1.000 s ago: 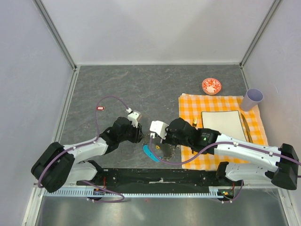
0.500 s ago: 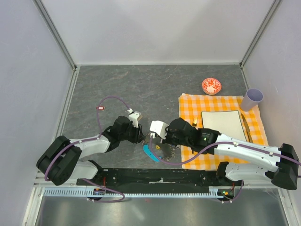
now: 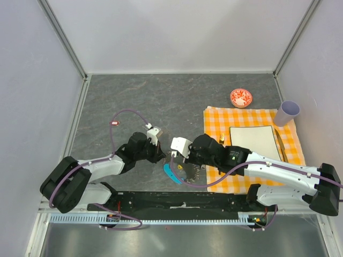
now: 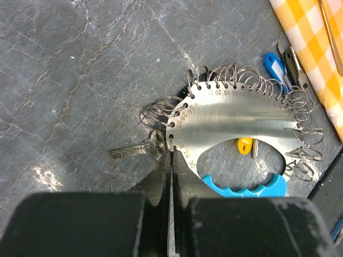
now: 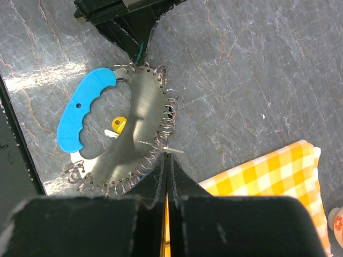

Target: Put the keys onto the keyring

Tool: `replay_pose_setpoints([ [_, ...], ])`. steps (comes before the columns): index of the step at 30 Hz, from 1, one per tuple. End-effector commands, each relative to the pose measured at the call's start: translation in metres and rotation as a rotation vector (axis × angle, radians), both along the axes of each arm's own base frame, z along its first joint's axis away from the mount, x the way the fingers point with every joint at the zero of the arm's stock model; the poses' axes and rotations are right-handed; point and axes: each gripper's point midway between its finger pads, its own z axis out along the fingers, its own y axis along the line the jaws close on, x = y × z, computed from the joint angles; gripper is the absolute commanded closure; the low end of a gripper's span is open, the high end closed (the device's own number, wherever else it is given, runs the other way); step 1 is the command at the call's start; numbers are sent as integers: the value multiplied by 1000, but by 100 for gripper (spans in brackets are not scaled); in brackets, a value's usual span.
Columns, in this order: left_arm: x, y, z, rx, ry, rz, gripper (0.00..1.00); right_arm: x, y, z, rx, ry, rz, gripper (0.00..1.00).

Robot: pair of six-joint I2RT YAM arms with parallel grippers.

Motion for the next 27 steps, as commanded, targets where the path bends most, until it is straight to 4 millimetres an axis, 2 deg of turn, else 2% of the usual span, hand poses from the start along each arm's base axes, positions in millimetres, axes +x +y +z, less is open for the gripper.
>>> replay_pose_setpoints([
  [1,4,-4,15,-56,-53,-2,98,2,5,10,50,-10,-10,100],
  [10,6,-14,43,-127,-182,-78,98,2,5,10,49,-8,-10,100],
  [13,0,-18,51,-167,-223,-116,98,2,5,10,49,-8,-10,100],
  [14,2,-19,59,-194,-262,-117,98,2,5,9,47,-8,-10,100],
  [20,1,-12,32,-178,-150,-30,98,3,6,5,33,-2,-11,100],
  [23,-3,1,12,-121,-75,46,98,2,5,6,35,-2,-10,100],
  [27,-2,14,2,-59,-31,119,98,2,6,5,31,1,-9,100],
])
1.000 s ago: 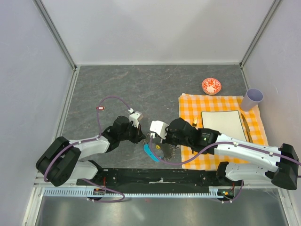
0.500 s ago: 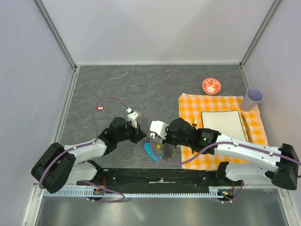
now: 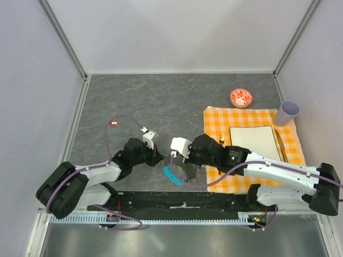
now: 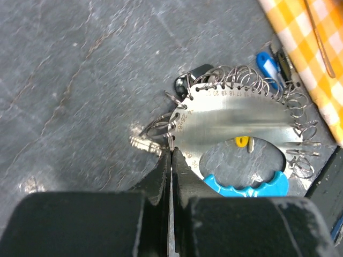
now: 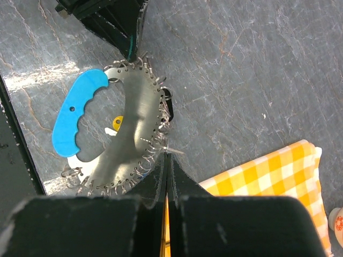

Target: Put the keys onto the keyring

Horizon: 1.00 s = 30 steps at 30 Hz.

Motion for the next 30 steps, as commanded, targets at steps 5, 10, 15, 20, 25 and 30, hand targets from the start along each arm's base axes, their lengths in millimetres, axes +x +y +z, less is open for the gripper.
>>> replay_pose_setpoints([
  [5,-4,17,-13,49,143,135,88,2,6,8,39,-3,-9,100],
  [10,-7,19,-6,71,170,141,73,2,6,8,39,-3,-11,100],
  [15,15,27,12,110,82,195,63,2,4,9,43,-7,-14,100],
  [20,24,19,17,119,67,143,65,2,5,10,46,-7,-11,100],
  [25,18,4,7,132,125,36,66,1,5,11,48,-10,-9,100],
  [30,14,-3,6,118,156,-2,66,1,6,9,44,-4,-6,100],
])
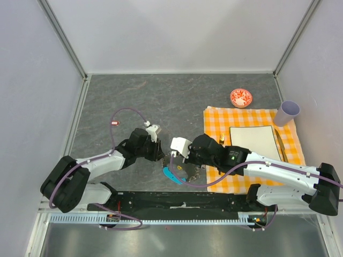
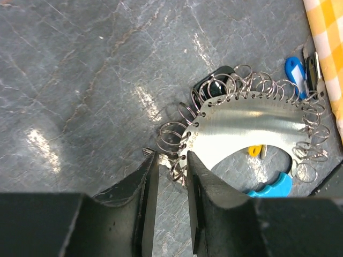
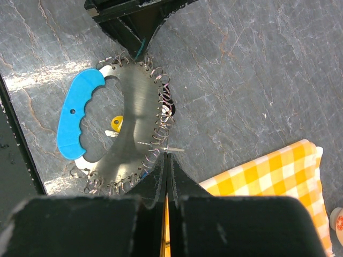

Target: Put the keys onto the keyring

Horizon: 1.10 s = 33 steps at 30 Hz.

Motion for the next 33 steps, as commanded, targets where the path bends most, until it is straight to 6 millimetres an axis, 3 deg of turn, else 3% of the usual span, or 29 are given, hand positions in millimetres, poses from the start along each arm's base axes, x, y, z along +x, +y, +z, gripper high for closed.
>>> replay_pose_setpoints([
  [1,0,-11,7,-23,0,-77,66,2,5,10,44,-7,-7,100],
  [10,-4,-11,1,-12,42,-82,74,2,6,10,44,-8,-4,100],
  [18,-3,-11,19,-30,5,-76,98,2,5,11,47,-8,-7,100],
  [24,25,-22,66,-97,-199,-76,98,2,4,19,68,-22,-12,100],
  [28,57,-40,113,-219,-452,-77,98,4,2,27,87,-40,-26,100],
  [31,56,-37,97,-269,-480,-40,98,4,0,33,103,-50,-33,100],
  [33,52,-34,76,-246,-439,-35,98,3,-2,33,108,-50,-34,100],
])
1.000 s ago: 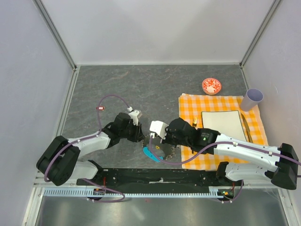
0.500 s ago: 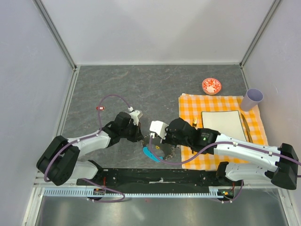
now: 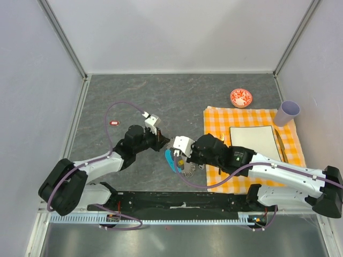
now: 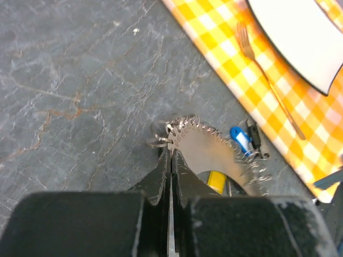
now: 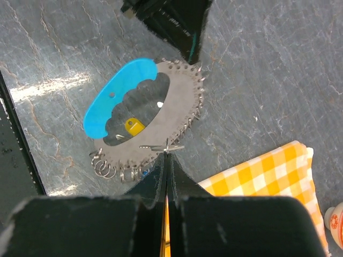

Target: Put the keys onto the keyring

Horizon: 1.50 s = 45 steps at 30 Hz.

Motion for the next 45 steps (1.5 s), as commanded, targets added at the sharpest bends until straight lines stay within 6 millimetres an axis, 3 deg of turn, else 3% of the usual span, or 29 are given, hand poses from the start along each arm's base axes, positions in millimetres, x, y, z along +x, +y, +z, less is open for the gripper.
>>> replay_pose_setpoints([
  [1,6,3,-10,-41,-89,29,98,3,1,21,74,-30,-29,100],
  [4,-2,13,-32,-16,-48,54,98,3,2,17,67,-21,-24,100],
  [11,-7,28,-39,4,-59,108,98,5,3,10,39,-22,-33,100],
  [18,-36,47,-63,30,65,139,98,6,5,2,15,-12,-29,100],
  [21,-35,45,-54,9,69,150,98,6,6,2,15,-12,-27,100],
  [27,-30,55,-65,37,121,238,95,6,6,2,13,-13,-26,100],
  [35,-33,56,-76,107,228,248,83,7,6,3,14,-17,-27,100],
  [40,-34,58,-72,155,248,242,68,7,6,4,16,-16,-25,100],
  [45,-26,58,-65,194,234,234,63,6,5,6,22,-18,-27,100],
])
